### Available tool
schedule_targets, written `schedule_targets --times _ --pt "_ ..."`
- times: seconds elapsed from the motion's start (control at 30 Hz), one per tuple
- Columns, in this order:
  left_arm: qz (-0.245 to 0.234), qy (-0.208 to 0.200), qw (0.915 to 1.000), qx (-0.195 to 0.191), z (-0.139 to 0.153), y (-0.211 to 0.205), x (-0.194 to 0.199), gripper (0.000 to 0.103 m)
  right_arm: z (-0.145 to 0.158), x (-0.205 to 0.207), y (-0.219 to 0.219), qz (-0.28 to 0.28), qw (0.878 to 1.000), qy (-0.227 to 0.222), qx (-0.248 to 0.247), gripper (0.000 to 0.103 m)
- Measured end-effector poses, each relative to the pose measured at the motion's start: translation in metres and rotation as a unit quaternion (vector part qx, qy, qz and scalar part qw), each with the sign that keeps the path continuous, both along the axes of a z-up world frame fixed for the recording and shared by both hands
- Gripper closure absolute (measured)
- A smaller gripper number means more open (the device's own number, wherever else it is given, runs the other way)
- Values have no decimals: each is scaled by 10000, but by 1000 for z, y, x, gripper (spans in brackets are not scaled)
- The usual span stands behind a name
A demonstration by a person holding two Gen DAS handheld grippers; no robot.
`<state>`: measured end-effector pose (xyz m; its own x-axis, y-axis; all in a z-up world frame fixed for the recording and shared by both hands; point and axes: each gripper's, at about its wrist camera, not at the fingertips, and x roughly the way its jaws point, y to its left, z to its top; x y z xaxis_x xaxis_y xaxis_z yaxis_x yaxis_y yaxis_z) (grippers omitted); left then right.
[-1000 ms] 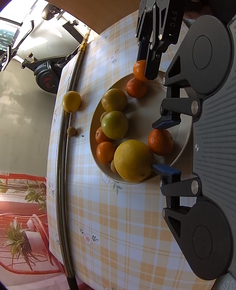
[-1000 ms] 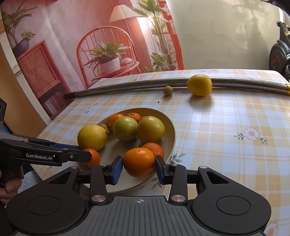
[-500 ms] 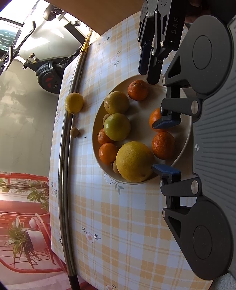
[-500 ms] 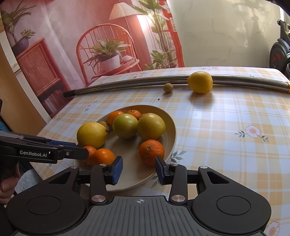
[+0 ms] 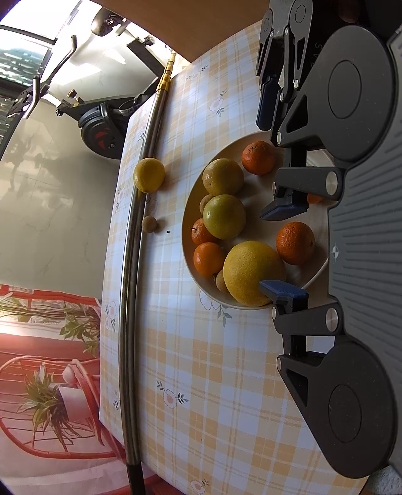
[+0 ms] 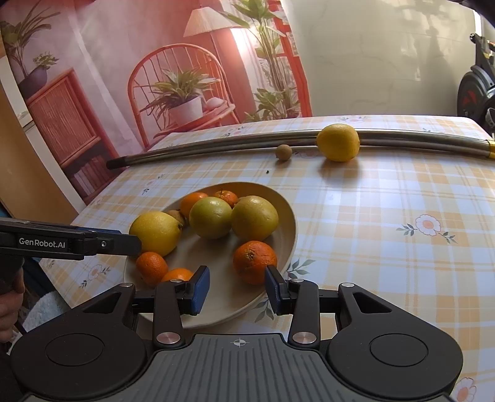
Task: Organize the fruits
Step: 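Move both open grippers toward the lemon and kiwi by the pole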
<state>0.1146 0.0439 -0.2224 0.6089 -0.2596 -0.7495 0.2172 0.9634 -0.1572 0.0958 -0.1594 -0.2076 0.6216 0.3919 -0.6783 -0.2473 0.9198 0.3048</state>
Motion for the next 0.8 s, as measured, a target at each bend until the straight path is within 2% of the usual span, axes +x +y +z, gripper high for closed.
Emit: schedule_targets --times 0.8 --pt "304 -515 9982 -21 34 8 32 58 15 17 -29 -427 9982 -362 -229 66"
